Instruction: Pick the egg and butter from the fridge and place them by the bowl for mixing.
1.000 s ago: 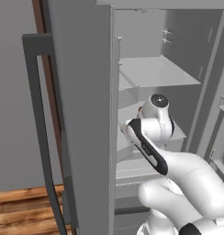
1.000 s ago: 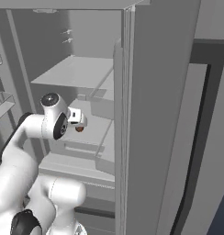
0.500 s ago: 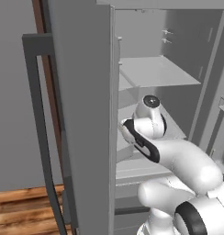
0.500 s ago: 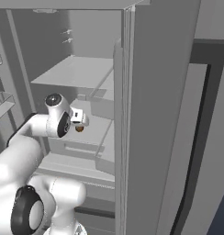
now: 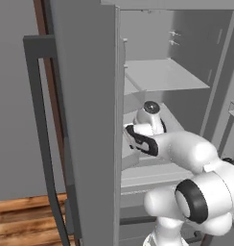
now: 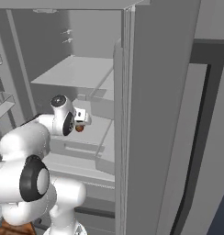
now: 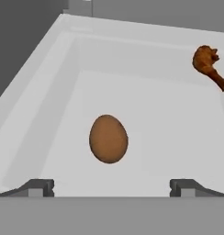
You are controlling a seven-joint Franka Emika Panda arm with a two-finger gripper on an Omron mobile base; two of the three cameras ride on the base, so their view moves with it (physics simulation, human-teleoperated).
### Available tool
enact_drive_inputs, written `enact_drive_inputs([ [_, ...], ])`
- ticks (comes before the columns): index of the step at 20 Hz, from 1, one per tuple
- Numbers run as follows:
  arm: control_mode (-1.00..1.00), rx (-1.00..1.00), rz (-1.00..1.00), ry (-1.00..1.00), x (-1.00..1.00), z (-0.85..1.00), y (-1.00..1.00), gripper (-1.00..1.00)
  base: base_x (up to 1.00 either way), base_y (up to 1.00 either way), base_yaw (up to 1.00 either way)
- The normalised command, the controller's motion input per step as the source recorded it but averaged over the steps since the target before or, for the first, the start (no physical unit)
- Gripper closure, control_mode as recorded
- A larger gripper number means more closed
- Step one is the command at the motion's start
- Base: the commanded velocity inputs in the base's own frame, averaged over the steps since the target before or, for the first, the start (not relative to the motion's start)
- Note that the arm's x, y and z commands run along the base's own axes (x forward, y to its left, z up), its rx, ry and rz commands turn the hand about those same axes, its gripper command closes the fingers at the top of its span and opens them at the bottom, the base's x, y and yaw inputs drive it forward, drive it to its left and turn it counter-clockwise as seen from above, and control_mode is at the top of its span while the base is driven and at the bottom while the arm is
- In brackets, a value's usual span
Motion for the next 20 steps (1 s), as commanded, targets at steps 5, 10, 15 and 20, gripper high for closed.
enact_drive_inputs([
  [5,-1.0,0.0,0.0,0.05,0.65,-0.06,0.05,-1.0,0.0,0.0,0.0],
  [10,-1.0,0.0,0.0,0.04,0.39,-0.25,0.13,-1.0,0.0,0.0,0.0],
  [15,-1.0,0.0,0.0,0.09,0.0,-0.31,0.01,-1.0,0.0,0.0,0.0],
  [20,-1.0,0.0,0.0,0.0,0.0,-0.05,0.0,-1.0,0.0,0.0,0.0],
])
